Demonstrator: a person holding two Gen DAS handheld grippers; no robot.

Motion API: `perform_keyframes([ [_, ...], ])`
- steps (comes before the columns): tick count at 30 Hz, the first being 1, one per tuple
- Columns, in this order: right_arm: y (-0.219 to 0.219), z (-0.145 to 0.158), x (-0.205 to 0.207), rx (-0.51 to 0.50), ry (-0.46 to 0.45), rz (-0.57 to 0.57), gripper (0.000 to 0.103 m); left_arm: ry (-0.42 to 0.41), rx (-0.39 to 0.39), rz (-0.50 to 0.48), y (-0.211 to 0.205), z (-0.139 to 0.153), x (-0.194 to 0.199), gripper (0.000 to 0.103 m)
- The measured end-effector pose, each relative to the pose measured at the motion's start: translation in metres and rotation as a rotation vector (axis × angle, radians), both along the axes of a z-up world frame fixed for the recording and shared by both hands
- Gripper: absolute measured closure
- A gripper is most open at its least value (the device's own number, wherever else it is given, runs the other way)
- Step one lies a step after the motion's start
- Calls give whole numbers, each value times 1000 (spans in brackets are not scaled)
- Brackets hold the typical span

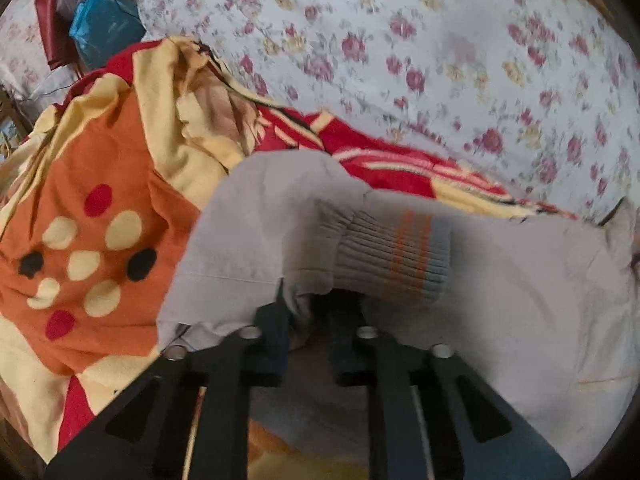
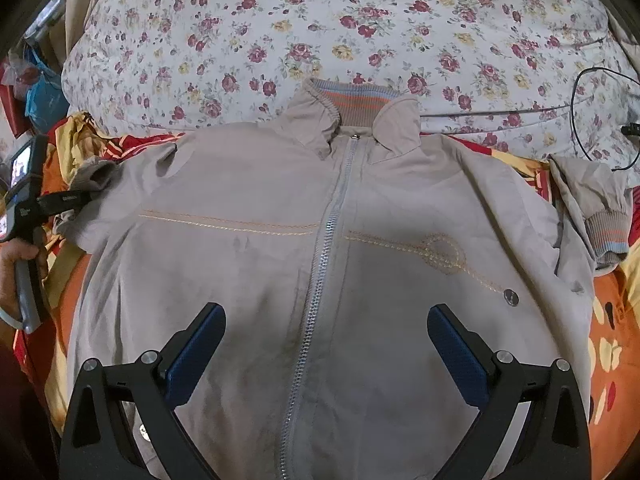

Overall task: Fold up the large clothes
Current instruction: 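Grasp the ribbed cuff of the jacket sleeve with the left gripper, then fold the sleeve across the jacket front with the left gripper while the right gripper grasps the other cuff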

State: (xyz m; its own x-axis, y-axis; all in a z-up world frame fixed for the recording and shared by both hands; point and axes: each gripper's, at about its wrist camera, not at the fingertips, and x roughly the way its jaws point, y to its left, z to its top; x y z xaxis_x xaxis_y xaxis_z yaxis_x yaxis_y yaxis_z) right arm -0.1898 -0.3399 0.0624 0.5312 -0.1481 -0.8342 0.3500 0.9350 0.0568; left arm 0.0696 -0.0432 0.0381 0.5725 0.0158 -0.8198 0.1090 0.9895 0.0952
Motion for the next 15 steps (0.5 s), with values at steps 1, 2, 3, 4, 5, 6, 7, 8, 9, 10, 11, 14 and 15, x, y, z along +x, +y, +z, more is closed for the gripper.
perform_keyframes([
  [1, -2, 0, -1, 5, -1, -3, 2, -8, -24, -12, -2, 10, -6, 96],
  [2, -4, 0, -2, 9, -3, -5, 2, -12, -44, -23, -4, 17, -12, 96],
  [3, -6, 0, -4, 13, -11, -9, 2, -20, -74, -46, -9, 30, -21, 97],
  [4, -8, 1, -6, 14, -17, -16, 2, -26, -100, -72, -14, 41, -30, 97],
  [5, -10, 2, -8, 16, -22, -25, 2, -30, -127, -101, -21, 52, -39, 97],
  [6, -14, 3, -11, 21, -27, -37, 2, -35, -165, -146, -32, 67, -52, 97],
  [7, -17, 4, -14, 28, -35, -48, 2, -40, -194, -184, -42, 78, -62, 97],
  [8, -22, 6, -18, 36, -44, -60, 2, -48, -230, -237, -59, 92, -77, 97],
  [9, -26, 8, -22, 40, -51, -72, 2, -50, -251, -268, -70, 100, -86, 97],
  [10, -31, 11, -27, 40, -60, -86, 2, -49, -282, -312, -88, 108, -100, 98],
  [11, -35, 13, -31, 37, -68, -95, 2, -43, -307, -346, -100, 113, -108, 99],
  [14, -48, 20, -48, 26, -88, -130, 2, 14, -385, -472, -155, 117, -138, 100],
  [15, -54, 21, -53, 22, -90, -145, 2, 37, -401, -504, -173, 115, -146, 100],
])
